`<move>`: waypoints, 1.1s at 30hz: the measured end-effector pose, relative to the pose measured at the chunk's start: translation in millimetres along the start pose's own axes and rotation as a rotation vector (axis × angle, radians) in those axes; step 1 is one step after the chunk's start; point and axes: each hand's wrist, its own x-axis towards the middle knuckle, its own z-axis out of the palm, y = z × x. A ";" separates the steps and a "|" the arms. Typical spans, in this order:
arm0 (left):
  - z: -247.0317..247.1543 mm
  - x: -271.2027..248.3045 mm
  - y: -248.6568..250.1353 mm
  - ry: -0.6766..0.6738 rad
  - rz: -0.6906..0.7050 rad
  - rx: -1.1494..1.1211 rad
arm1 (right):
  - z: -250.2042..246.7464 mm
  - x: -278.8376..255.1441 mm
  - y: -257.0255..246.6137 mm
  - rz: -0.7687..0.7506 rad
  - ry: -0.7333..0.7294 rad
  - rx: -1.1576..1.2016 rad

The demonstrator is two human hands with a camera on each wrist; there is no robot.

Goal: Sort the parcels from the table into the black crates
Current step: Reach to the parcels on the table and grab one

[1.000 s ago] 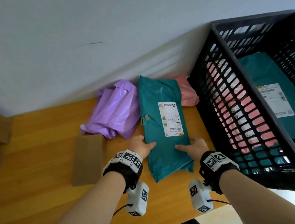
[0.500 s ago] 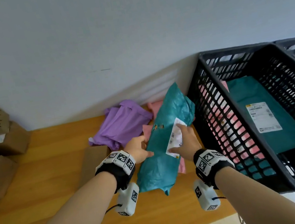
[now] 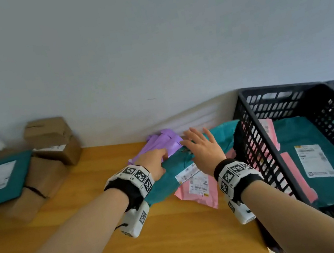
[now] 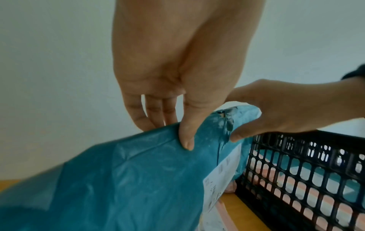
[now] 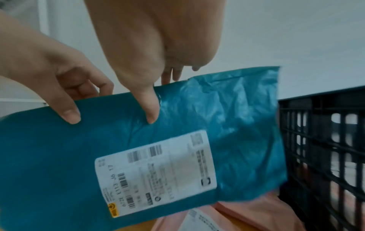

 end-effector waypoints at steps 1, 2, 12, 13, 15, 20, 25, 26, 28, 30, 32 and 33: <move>-0.7 -7.7 0.0 0.009 -0.001 0.036 | -2.8 -0.2 -4.2 -0.027 -0.002 0.015; -1.4 -14.4 -0.7 0.018 -0.006 0.070 | -5.4 -0.1 -8.7 -0.052 -0.006 0.040; -18.4 -55.0 -12.7 0.256 -0.098 -0.047 | -22.9 -4.2 -37.6 -0.051 -0.156 0.241; -21.7 -57.2 -13.6 0.327 -0.110 -0.056 | -24.2 -3.9 -38.1 -0.029 -0.156 0.290; -26.8 -59.5 -17.9 0.470 -0.149 -0.031 | -25.7 -3.6 -38.6 0.015 -0.145 0.380; -40.9 -67.3 -27.4 0.645 -0.314 -0.107 | -30.1 -0.4 -36.5 0.111 -0.099 0.528; -48.0 -72.8 -39.5 0.710 -0.354 -0.275 | -36.9 7.5 -32.5 0.262 -0.013 0.790; -48.6 -73.0 -42.7 0.693 -0.355 -0.300 | -38.5 9.4 -32.6 0.287 0.013 0.867; -49.4 -72.6 -48.2 0.634 -0.373 -0.349 | -43.8 12.2 -34.8 0.318 0.075 1.040; -50.0 -71.0 -55.2 0.578 -0.376 -0.423 | -49.2 14.3 -38.8 0.340 0.139 1.198; -49.9 -69.3 -61.4 0.506 -0.362 -0.503 | -53.6 15.9 -44.2 0.369 0.179 1.322; -50.4 -68.7 -64.0 0.465 -0.354 -0.547 | -56.0 16.5 -47.4 0.378 0.193 1.382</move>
